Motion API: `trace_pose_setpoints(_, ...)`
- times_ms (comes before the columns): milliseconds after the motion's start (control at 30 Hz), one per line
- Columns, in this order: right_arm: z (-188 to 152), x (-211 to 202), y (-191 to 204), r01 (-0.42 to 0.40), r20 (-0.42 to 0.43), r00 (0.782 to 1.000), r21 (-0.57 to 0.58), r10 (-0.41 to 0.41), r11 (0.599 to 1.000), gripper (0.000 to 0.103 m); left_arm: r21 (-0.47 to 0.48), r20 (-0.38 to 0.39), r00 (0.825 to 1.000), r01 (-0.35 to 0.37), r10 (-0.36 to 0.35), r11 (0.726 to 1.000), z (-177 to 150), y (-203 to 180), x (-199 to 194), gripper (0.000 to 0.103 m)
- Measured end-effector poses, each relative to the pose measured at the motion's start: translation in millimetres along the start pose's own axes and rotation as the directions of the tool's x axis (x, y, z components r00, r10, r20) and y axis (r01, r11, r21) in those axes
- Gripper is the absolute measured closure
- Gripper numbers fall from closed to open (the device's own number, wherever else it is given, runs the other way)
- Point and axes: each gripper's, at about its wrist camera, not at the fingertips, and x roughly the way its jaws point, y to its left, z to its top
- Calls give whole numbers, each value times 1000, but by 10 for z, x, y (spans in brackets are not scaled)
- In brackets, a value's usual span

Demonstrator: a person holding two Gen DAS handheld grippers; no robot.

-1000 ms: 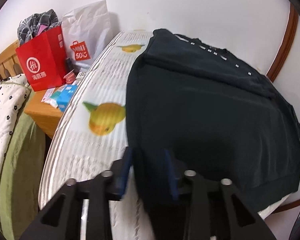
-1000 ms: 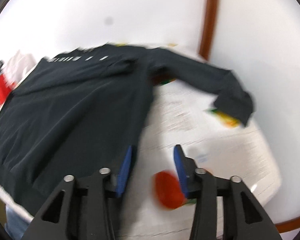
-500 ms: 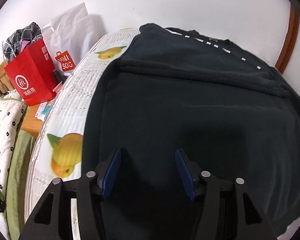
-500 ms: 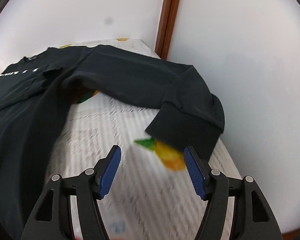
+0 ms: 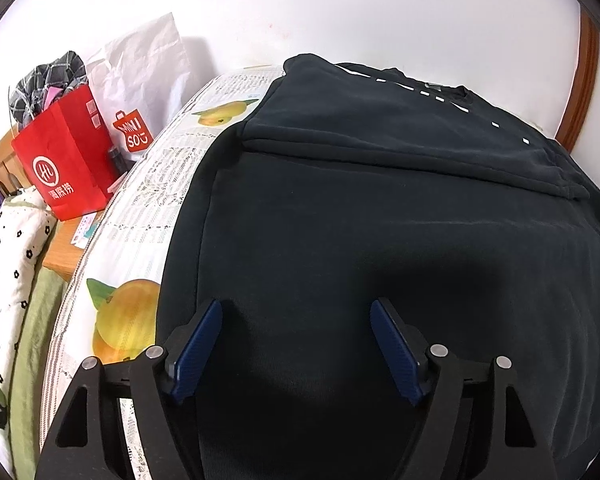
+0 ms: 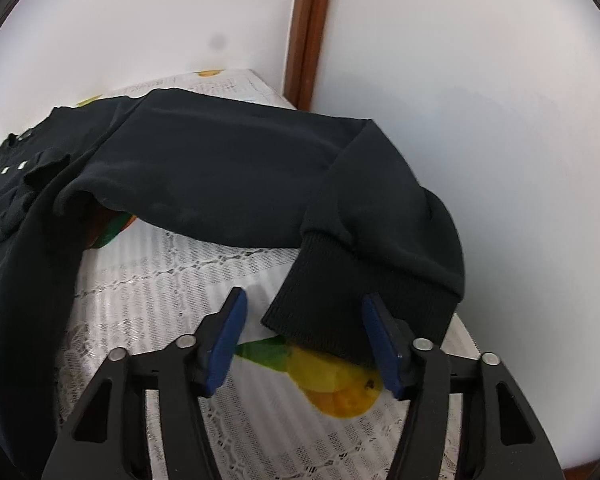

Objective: Fold small clothes
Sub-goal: 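Grasp the other sleeve cuff with the right gripper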

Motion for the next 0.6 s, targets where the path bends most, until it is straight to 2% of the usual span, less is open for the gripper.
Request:
trace_pose_setpoints(100,-39,-43,35,9,7,1000,-22,-9,1000,54,5,7,1000,-8,8,1000,-8,-12,-6,26)
trace_pose_setpoints(600,-58,-50,13,23,8,1000,-32,-23,999,54,-1,8,1000,-8,8,1000,-26,-27,-26,26)
